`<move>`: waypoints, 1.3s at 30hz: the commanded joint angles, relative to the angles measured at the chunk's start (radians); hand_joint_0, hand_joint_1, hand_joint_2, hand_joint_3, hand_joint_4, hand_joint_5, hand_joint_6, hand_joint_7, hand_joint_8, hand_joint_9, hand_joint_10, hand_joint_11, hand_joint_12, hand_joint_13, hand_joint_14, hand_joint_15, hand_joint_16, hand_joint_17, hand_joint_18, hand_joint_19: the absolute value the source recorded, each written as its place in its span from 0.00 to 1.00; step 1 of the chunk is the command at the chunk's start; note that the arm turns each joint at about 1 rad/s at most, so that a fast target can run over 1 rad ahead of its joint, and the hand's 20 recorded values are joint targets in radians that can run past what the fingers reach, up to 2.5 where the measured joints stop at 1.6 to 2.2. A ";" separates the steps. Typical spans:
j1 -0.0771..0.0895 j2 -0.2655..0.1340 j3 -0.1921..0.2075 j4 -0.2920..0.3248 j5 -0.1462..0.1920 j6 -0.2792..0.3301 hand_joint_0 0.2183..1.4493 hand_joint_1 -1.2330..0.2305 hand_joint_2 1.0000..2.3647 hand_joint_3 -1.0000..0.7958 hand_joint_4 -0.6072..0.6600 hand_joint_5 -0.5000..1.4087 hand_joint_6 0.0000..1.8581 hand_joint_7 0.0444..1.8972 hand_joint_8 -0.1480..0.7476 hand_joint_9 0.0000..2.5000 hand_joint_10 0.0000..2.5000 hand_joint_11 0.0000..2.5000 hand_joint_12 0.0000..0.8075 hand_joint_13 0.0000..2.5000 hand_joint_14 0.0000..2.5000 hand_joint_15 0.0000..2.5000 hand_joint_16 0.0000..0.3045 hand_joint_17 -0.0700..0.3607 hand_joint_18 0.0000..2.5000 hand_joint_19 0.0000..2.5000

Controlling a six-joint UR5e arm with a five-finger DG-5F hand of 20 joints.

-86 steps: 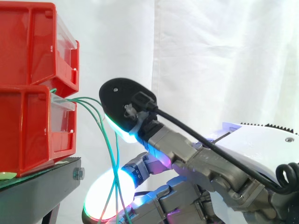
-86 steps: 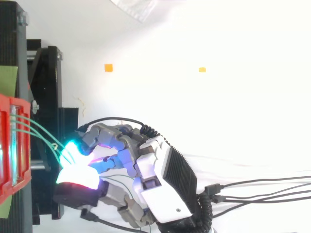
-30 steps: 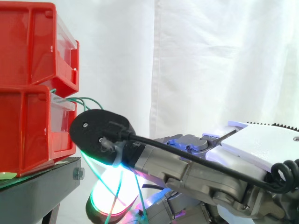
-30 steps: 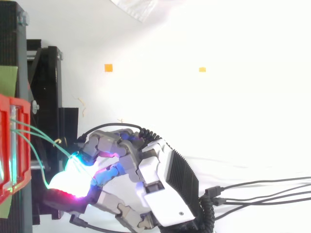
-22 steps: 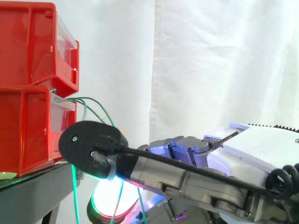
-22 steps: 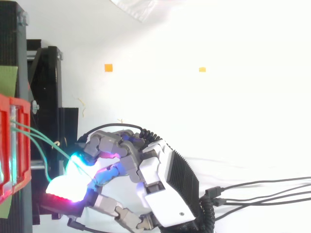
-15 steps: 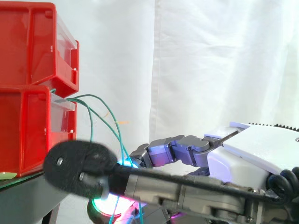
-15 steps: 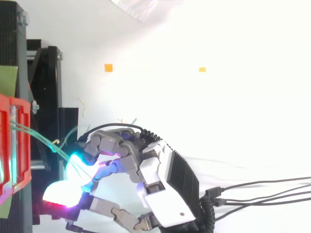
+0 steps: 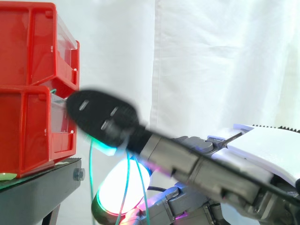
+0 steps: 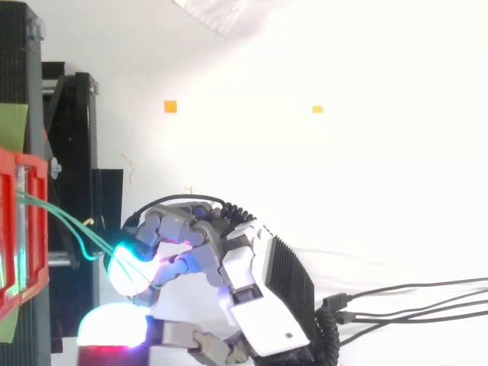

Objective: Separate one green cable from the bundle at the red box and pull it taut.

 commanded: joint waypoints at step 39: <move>0.007 0.000 -0.022 0.065 0.011 -0.038 0.38 0.13 0.01 0.38 0.51 0.24 0.49 0.76 0.48 0.59 0.01 0.48 0.43 0.37 0.01 0.34 0.17 0.43 0.22 0.25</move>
